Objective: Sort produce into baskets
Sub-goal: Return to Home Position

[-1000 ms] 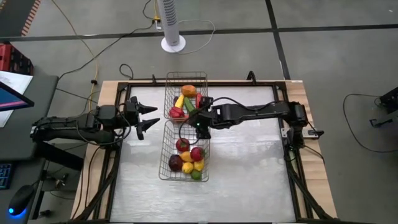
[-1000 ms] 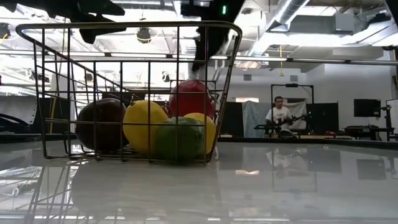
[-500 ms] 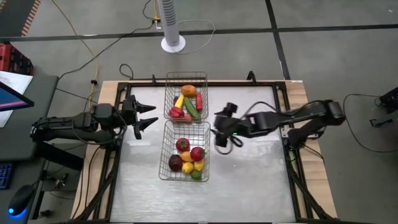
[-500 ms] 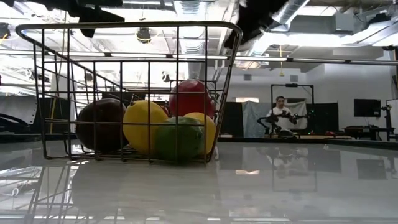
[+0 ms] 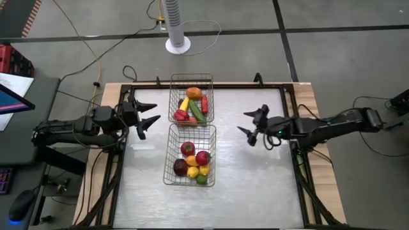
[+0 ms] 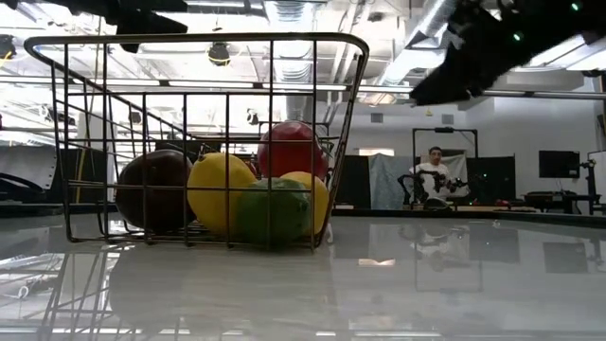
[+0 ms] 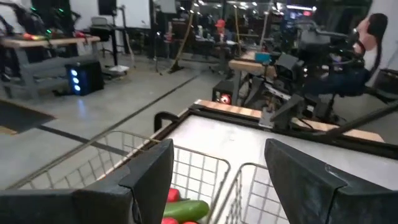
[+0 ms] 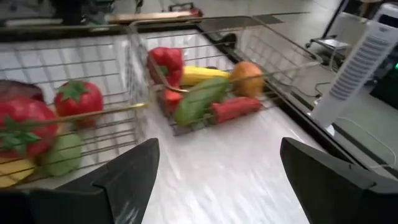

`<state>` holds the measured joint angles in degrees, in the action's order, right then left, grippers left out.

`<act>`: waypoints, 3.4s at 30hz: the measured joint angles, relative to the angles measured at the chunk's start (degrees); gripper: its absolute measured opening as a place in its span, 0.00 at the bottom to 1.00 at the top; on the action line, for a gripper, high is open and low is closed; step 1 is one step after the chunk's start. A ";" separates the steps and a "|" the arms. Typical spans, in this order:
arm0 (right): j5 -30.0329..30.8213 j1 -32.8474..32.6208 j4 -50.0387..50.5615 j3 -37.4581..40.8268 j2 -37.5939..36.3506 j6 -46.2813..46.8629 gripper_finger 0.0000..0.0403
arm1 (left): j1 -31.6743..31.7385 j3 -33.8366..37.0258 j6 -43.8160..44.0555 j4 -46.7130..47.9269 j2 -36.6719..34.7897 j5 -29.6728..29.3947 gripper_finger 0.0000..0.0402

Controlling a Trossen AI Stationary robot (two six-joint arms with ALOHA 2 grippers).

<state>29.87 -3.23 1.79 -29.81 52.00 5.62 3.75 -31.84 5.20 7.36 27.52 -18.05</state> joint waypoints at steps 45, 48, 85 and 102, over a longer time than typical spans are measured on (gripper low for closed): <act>-13.22 17.98 -5.80 29.39 -39.68 10.91 0.77 | -0.02 31.28 -0.58 -10.74 -26.52 6.27 0.60; -13.27 17.88 -5.78 29.41 -39.66 10.91 0.77 | -0.02 31.28 -0.21 -10.74 -26.52 6.17 0.60; -13.53 17.88 -5.45 29.52 -39.66 10.95 0.77 | -0.02 31.42 -0.03 -10.74 -26.52 6.10 0.60; -13.51 17.89 -5.43 29.56 -39.66 10.93 0.77 | -0.02 31.44 0.05 -10.74 -26.50 6.10 0.60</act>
<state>16.36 14.67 -3.64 -0.25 12.34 16.56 3.73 -0.40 5.26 -3.38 1.01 -11.94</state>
